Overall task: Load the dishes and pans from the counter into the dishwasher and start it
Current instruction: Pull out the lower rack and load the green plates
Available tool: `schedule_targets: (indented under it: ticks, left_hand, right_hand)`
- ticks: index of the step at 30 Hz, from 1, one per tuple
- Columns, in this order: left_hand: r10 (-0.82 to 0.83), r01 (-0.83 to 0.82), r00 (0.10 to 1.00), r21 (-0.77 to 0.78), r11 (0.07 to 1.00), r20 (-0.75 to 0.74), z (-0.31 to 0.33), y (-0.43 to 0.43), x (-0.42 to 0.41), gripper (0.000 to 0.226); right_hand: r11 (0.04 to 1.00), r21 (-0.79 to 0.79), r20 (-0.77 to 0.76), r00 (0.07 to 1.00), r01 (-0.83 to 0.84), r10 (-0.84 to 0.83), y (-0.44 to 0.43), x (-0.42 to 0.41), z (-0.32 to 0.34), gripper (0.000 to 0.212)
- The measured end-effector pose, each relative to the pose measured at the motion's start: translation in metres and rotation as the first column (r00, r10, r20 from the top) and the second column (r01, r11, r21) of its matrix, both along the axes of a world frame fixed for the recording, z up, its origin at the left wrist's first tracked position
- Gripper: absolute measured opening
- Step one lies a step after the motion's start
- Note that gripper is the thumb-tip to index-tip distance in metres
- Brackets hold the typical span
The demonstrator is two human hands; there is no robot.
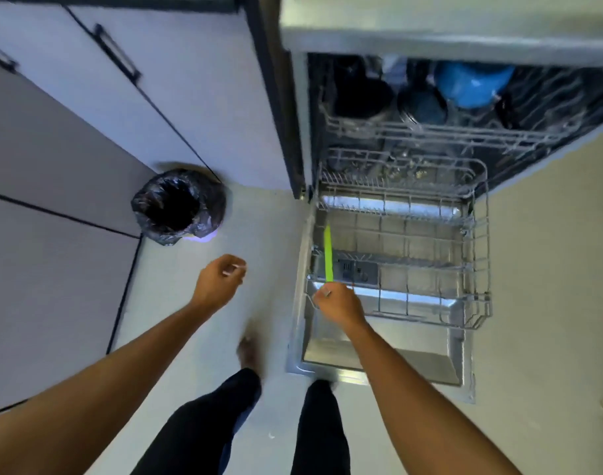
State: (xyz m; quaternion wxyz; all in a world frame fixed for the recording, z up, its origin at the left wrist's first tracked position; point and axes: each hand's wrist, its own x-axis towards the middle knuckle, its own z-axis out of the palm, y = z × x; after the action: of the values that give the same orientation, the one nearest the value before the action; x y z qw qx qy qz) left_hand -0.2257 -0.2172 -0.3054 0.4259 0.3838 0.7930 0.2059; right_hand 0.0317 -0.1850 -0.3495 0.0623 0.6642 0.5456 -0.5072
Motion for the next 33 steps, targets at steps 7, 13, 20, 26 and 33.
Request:
schedule_targets:
  ticks: [7, 13, 20, 26, 33]
  left_hand:
    - [0.227, -0.202, 0.968, 0.212, 0.956, -0.102, 0.097, -0.068, -0.177, 0.019]
    - [0.398, -0.237, 0.862, 0.444, 0.864, -0.314, 0.193, -0.153, -0.368, 0.023]
    - [0.551, -0.195, 0.649, 0.585, 0.787, -0.525, 0.257, -0.251, -0.521, 0.016]
    - [0.593, -0.359, 0.627, 0.488, 0.795, -0.505, 0.23, -0.286, -0.579, 0.021]
    - [0.641, -0.455, 0.556, 0.452, 0.767, -0.53, 0.225, -0.228, -0.6, 0.024]
  right_hand:
    - [0.95, 0.151, -0.067, 0.955, -0.275, 0.287, -0.012, -0.198, 0.087, 0.018]
    - [0.808, 0.428, -0.201, 0.828, -0.406, 0.523, -0.031, -0.444, 0.177, 0.009]
    - [0.638, 0.729, -0.33, 0.688, -0.25, 0.646, -0.078, -0.66, 0.279, 0.004]
    - [0.444, 0.867, -0.194, 0.667, -0.226, 0.719, -0.094, -0.753, 0.299, 0.007]
    - [0.476, 0.872, -0.184, 0.823, -0.116, 0.537, -0.029, -0.772, 0.305, 0.016]
